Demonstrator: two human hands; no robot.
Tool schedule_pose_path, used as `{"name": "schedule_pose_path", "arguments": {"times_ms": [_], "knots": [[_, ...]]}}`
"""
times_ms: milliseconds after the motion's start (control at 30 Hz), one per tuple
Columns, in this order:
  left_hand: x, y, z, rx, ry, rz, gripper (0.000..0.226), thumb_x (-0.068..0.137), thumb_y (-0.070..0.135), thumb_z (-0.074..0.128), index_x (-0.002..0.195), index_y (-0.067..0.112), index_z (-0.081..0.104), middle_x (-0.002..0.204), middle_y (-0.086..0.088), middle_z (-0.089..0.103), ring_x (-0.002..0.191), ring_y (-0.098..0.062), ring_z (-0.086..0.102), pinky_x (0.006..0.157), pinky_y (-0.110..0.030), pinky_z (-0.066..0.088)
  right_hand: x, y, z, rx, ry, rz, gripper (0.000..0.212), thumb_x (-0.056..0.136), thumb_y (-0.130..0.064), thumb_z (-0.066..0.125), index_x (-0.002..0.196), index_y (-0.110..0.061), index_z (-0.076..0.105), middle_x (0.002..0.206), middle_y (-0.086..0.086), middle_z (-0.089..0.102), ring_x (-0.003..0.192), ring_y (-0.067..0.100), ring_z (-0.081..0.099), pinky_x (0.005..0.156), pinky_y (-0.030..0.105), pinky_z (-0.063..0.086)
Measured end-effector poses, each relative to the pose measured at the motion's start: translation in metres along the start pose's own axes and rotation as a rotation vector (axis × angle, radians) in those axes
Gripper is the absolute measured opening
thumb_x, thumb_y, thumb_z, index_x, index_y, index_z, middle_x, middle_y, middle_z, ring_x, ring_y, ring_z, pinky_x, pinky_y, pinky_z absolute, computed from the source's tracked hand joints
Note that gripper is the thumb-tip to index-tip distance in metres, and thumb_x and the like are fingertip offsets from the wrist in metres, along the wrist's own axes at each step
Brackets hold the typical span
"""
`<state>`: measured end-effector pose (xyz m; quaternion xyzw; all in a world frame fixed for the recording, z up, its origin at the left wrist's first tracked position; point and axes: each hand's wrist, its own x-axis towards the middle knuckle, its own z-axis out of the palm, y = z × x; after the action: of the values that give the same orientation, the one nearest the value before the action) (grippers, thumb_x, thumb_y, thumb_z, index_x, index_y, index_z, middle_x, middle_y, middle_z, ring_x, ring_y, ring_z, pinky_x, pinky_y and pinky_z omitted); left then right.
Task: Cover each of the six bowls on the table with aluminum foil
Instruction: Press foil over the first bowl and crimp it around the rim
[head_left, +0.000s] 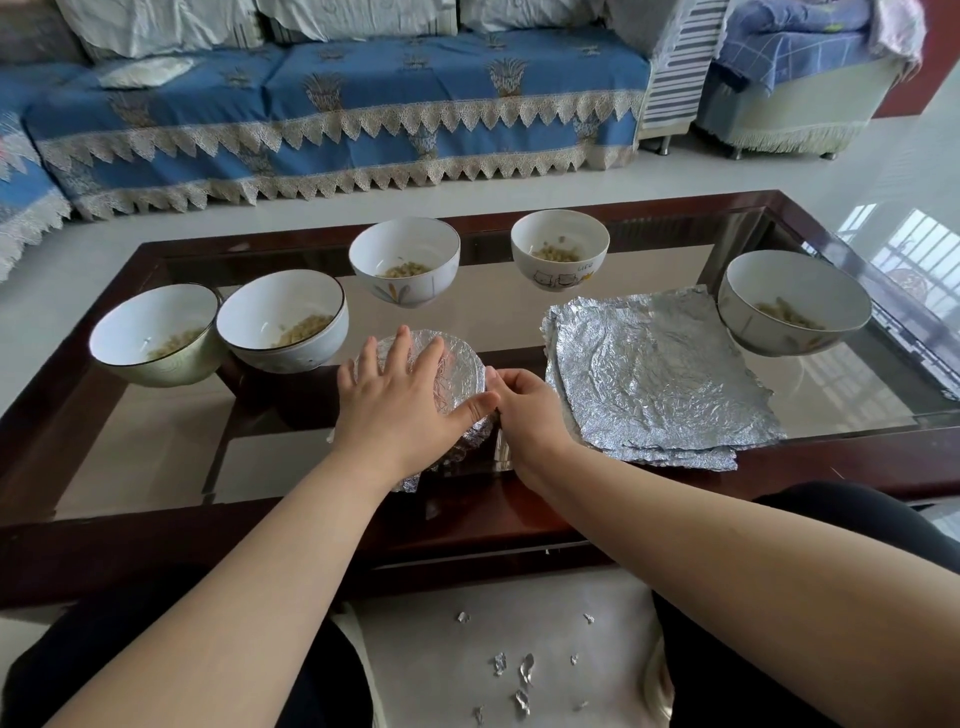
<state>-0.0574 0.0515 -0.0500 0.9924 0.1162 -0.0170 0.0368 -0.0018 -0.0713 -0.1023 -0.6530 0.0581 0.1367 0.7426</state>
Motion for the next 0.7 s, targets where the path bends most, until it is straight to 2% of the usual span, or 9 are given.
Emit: {"name": "schedule_pose_path", "arguments": {"times_ms": [133, 333, 533, 600, 700], "knots": [[-0.001, 0.001, -0.001, -0.01, -0.01, -0.008, 0.109, 0.064, 0.092, 0.005, 0.157, 0.035, 0.011, 0.167, -0.005, 0.001, 0.152, -0.036, 0.0, 0.119, -0.055, 0.003, 0.003, 0.0, 0.003, -0.01, 0.003, 0.031, 0.009, 0.093, -0.018, 0.062, 0.096, -0.01, 0.065, 0.09, 0.009, 0.068, 0.077, 0.018, 0.061, 0.079, 0.036, 0.055], [0.0, 0.001, -0.001, -0.003, -0.009, -0.01, 0.108, 0.066, 0.092, 0.005, 0.157, 0.035, 0.011, 0.167, -0.006, 0.001, 0.152, -0.036, 0.0, 0.119, -0.055, 0.002, 0.008, -0.002, 0.008, 0.009, 0.008, 0.052, 0.015, 0.092, -0.008, 0.062, 0.105, -0.001, 0.06, 0.099, 0.022, 0.066, 0.072, 0.024, 0.059, 0.06, 0.03, 0.053], [0.0, 0.004, -0.002, -0.003, -0.014, -0.028, 0.111, 0.063, 0.093, 0.003, 0.157, 0.034, 0.011, 0.167, -0.006, 0.001, 0.152, -0.037, 0.001, 0.119, -0.055, 0.002, 0.008, -0.005, 0.005, -0.101, 0.035, 0.031, 0.002, 0.092, -0.013, 0.061, 0.094, -0.012, 0.061, 0.085, 0.007, 0.067, 0.067, 0.017, 0.06, 0.066, 0.029, 0.053], [0.0, 0.004, -0.002, 0.002, -0.011, -0.033, 0.112, 0.063, 0.093, 0.002, 0.157, 0.034, 0.011, 0.167, -0.007, 0.002, 0.152, -0.037, 0.001, 0.119, -0.056, 0.003, 0.006, -0.008, 0.002, -0.149, 0.061, 0.015, 0.009, 0.093, -0.011, 0.056, 0.1, -0.013, 0.061, 0.083, 0.001, 0.066, 0.066, 0.014, 0.059, 0.07, 0.032, 0.052], [0.0, 0.006, -0.002, -0.001, -0.007, -0.051, 0.111, 0.065, 0.094, 0.004, 0.158, 0.033, 0.013, 0.167, -0.007, 0.003, 0.152, -0.037, 0.001, 0.119, -0.056, 0.004, -0.002, -0.016, -0.006, -0.185, 0.06, -0.037, 0.022, 0.095, -0.007, 0.043, 0.111, -0.013, 0.057, 0.077, -0.009, 0.061, 0.063, 0.008, 0.056, 0.064, 0.024, 0.048]]}}
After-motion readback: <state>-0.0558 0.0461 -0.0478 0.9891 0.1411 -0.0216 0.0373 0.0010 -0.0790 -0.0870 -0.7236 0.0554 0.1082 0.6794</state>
